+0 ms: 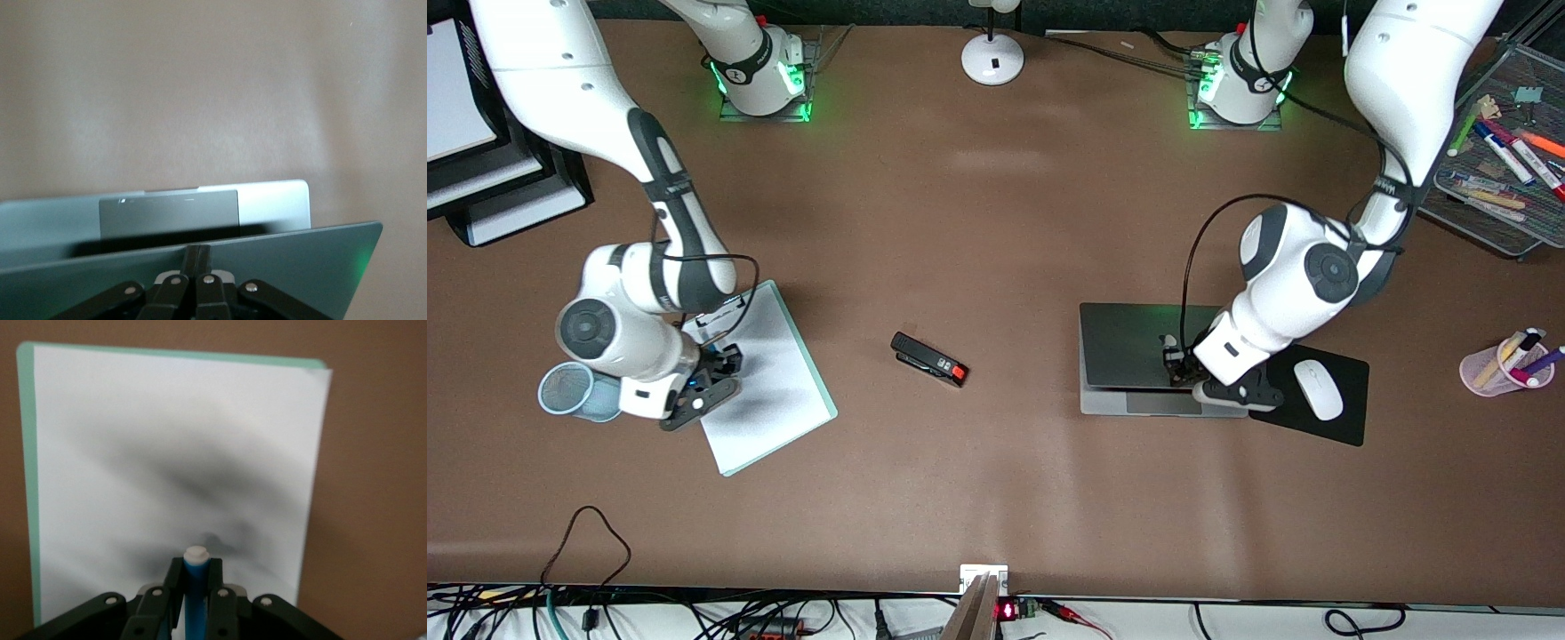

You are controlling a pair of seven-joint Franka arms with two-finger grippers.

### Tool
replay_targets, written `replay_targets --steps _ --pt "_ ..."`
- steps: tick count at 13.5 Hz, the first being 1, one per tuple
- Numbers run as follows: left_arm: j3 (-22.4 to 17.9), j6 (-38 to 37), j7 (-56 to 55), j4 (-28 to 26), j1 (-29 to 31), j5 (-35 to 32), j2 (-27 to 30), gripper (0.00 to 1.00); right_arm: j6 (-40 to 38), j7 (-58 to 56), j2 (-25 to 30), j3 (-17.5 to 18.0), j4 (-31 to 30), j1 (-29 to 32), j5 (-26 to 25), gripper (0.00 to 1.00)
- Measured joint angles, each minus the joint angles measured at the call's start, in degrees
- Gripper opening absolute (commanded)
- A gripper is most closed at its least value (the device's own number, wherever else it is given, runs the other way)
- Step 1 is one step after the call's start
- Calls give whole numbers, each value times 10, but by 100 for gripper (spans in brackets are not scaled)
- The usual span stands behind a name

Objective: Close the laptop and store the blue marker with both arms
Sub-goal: 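Carry the marker to the cup while the left gripper lowers the lid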

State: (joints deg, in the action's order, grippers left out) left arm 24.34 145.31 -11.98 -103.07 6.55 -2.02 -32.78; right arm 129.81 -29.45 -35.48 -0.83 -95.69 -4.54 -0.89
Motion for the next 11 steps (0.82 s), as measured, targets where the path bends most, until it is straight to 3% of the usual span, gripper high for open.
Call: replay_targets --steps 7,11 --pt "0 11 0 57 -8 -15 -84 0 -90 -26 108 0 24 25 9 0" --pt "-1 11 0 61 -13 -15 -102 0 -139 -128 164 -3 31 53 77 0"
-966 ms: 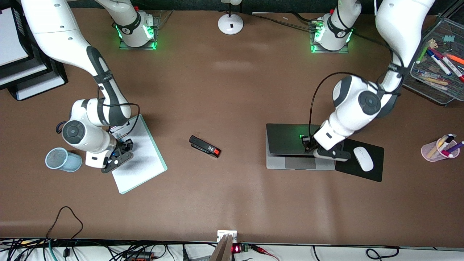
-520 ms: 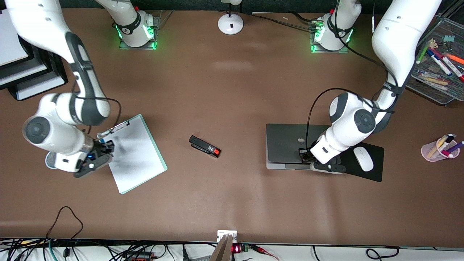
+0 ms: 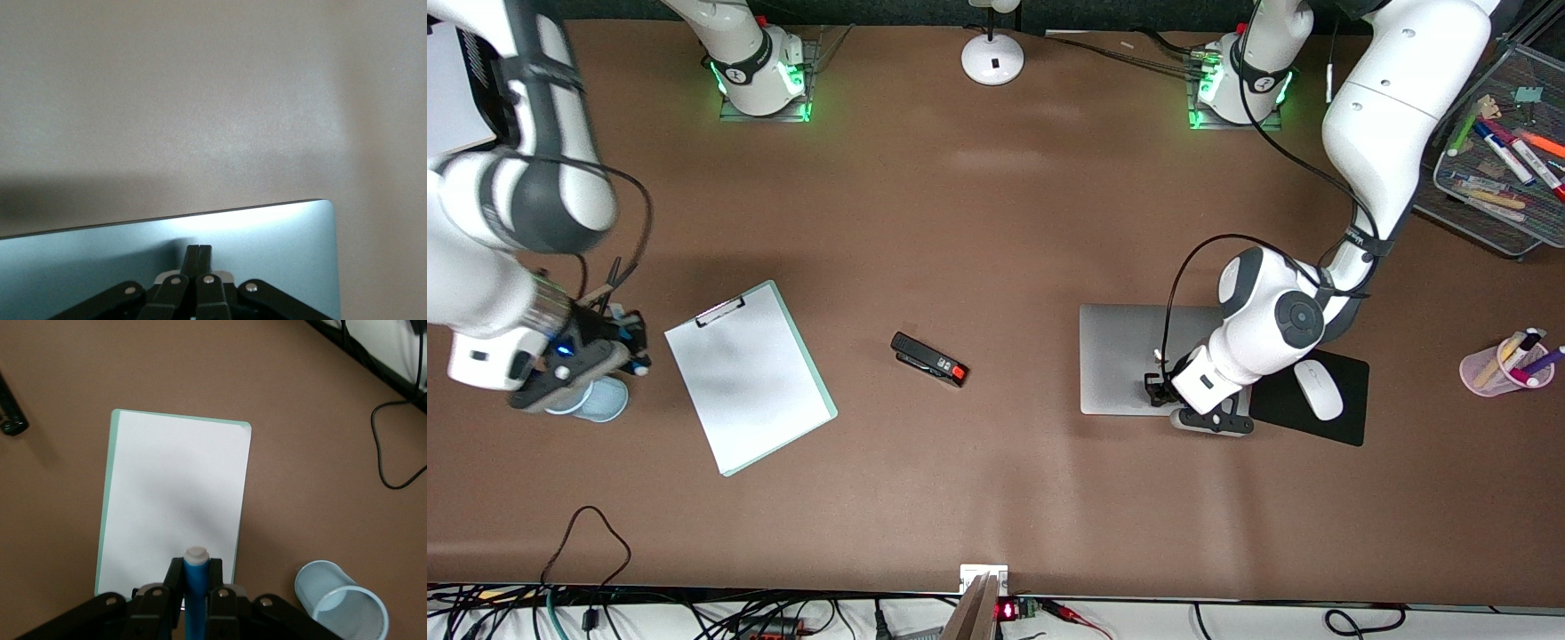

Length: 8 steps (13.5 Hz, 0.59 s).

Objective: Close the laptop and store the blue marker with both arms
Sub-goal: 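Carry the marker to the cup while the left gripper lowers the lid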

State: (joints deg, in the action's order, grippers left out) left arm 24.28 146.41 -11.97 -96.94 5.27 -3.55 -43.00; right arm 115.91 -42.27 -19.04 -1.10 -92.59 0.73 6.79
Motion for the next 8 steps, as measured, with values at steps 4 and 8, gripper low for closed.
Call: replay_targets --steps 4,8 --pt "-4 0 0 3 0 -1 -4 0 -57 -182 13 -3 35 63 100 0" --pt "-6 0 0 6 1 -1 -4 0 -64 -377 11 -5 38 119 209 0"
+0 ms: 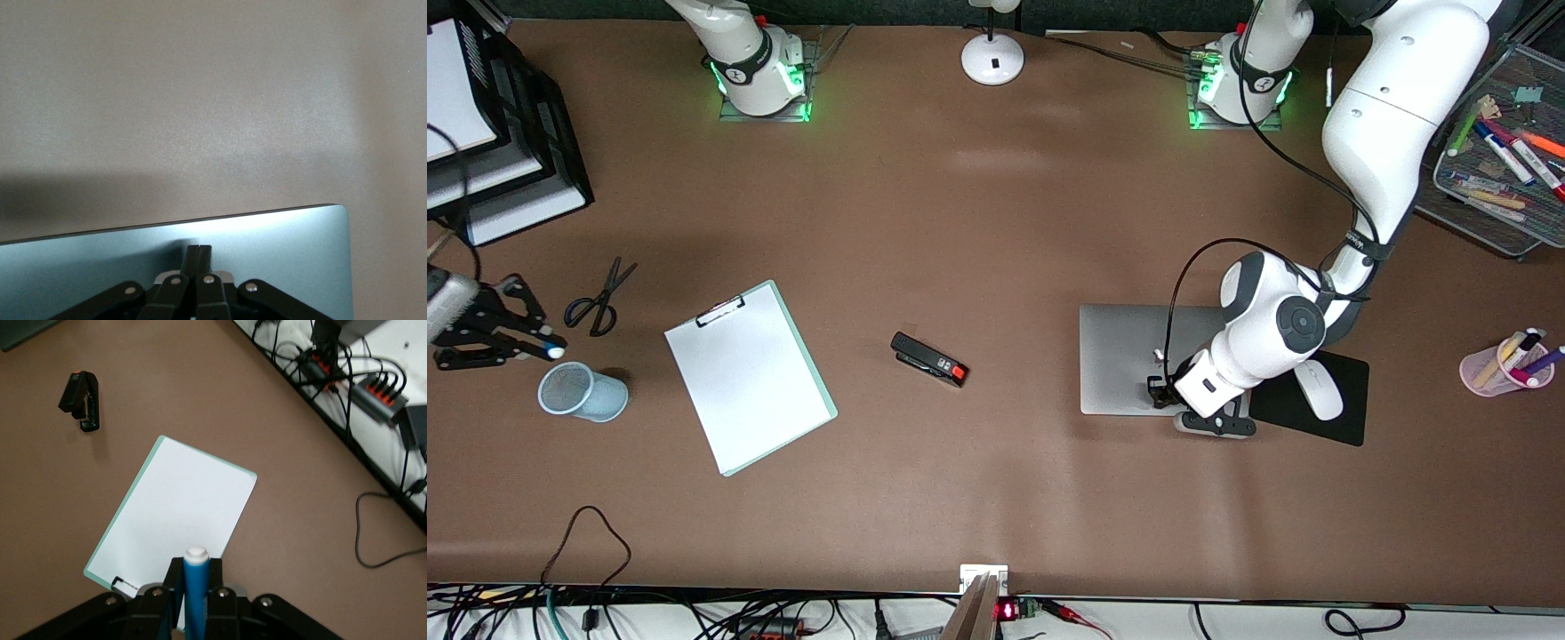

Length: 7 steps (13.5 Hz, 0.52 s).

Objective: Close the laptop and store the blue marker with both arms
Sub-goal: 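Carry the marker to the cup while the left gripper lowers the lid, then drop the marker into the cup while the left gripper presses the lid shut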

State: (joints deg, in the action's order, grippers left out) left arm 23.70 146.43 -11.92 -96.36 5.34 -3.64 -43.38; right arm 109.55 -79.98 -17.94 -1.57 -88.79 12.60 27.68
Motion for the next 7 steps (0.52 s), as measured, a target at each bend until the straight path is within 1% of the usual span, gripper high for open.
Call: replay_targets --steps 3,4,7 --pt "-7 0 1 0 -3 -3 -1 0 -8 -107 -13 0 0 38 80 0" --pt "-12 0 1 0 -6 -13 -2 0 -8 -148 -24 0 0 52 114 0" --pt "-17 0 1 0 -12 -29 -7 0 -17 -262 -76 -1 17 91 210 0"
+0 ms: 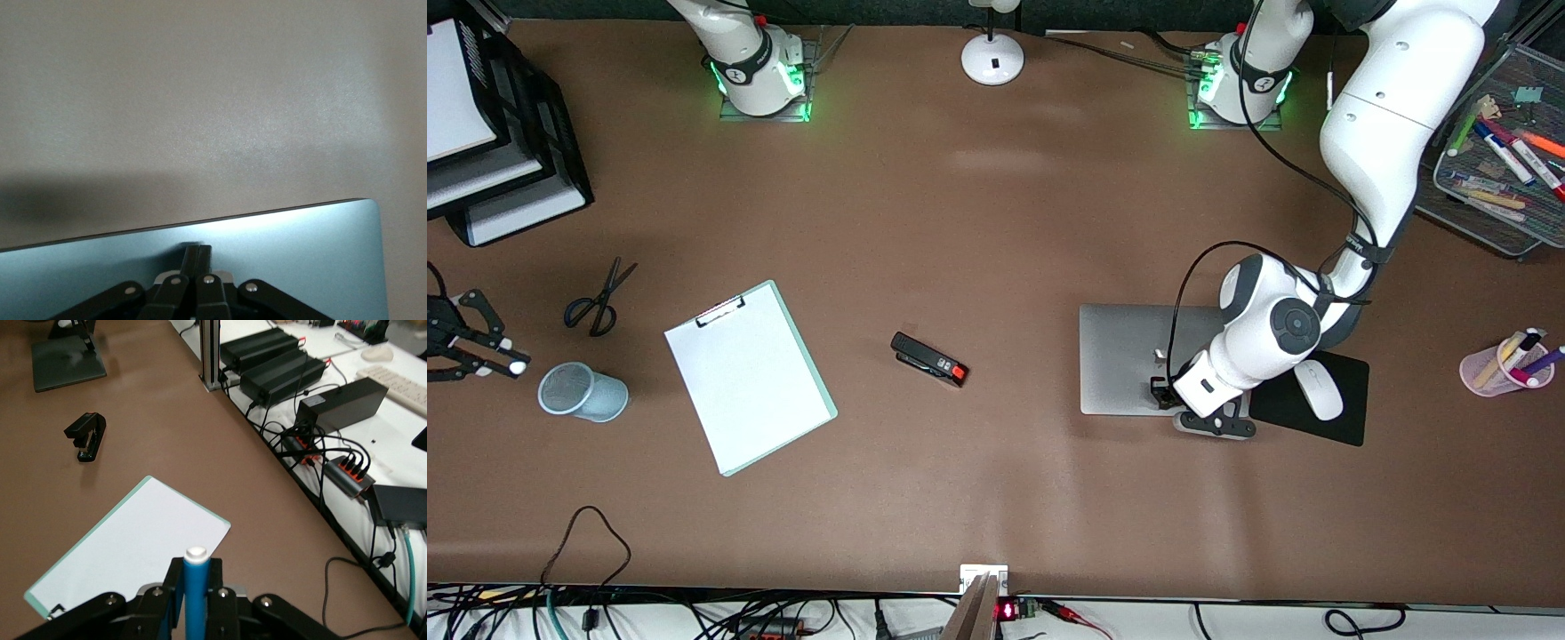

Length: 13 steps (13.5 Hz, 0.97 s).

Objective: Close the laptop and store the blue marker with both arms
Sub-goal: 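Drop the marker into the cup while the left gripper presses the lid shut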

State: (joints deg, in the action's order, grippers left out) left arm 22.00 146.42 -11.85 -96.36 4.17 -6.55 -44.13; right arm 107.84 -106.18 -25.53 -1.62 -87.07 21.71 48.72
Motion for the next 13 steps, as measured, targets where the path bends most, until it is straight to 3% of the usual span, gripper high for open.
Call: replay_targets --steps 4,7,10,13 --pt "-1 0 0 0 -1 0 -5 0 -54 -89 -79 0 49 35 95 0" --pt "-1 -11 0 6 -1 0 -3 0 -78 -144 -139 0 79 52 131 0" --pt "-1 -83 0 21 2 -1 26 0 -83 -175 -175 1 90 62 145 0" --pt "-1 -200 0 43 2 -1 81 0 -104 -175 -178 1 92 71 145 0"
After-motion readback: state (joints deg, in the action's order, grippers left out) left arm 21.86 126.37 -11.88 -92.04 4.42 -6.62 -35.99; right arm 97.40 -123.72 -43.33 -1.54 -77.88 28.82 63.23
